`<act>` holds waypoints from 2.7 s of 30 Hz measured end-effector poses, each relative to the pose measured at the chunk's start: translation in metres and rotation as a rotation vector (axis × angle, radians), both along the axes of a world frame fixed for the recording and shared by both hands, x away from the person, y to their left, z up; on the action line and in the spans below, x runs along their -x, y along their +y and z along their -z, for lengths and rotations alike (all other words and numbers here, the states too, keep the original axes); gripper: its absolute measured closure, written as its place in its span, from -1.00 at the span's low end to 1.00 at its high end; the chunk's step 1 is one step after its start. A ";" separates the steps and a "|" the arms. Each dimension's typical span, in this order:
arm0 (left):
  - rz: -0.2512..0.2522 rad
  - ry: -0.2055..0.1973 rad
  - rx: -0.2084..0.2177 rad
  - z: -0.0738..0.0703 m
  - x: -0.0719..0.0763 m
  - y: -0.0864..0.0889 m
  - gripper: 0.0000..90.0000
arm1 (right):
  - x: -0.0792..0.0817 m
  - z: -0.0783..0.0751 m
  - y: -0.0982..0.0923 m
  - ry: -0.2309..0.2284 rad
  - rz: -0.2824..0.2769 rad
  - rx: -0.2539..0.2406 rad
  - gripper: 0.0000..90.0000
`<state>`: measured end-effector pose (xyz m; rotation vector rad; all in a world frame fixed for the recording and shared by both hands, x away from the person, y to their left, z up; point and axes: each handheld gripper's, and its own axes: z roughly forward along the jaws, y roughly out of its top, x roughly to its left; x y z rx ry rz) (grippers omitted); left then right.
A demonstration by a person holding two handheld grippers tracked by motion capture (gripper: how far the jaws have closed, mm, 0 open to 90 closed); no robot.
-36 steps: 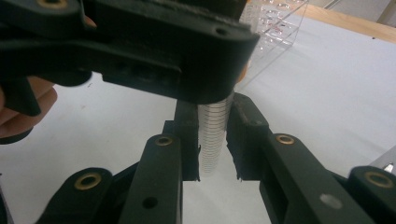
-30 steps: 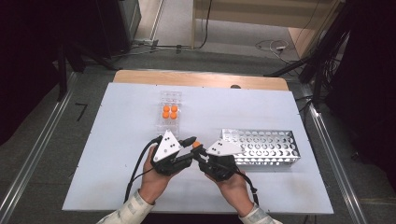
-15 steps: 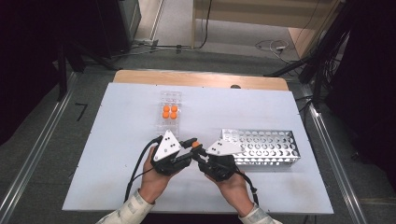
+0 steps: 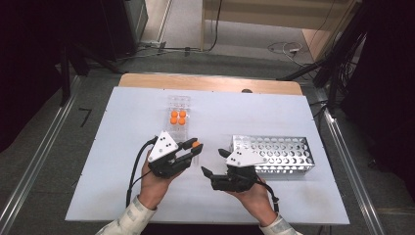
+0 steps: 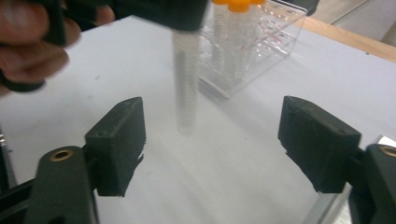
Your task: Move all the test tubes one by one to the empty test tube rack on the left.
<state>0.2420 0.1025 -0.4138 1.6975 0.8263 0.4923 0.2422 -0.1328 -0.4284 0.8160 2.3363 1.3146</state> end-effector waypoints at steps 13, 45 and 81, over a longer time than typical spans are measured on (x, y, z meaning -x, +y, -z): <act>-0.078 0.003 0.027 -0.010 -0.004 0.028 0.57 | -0.005 0.006 -0.032 0.015 0.091 0.011 -0.59; -0.314 -0.014 0.041 -0.026 -0.046 0.075 0.57 | -0.002 0.002 -0.067 0.005 0.165 -0.021 -0.58; -0.366 -0.003 -0.041 0.007 -0.076 0.057 0.56 | 0.001 0.000 -0.072 -0.015 0.168 -0.025 -0.55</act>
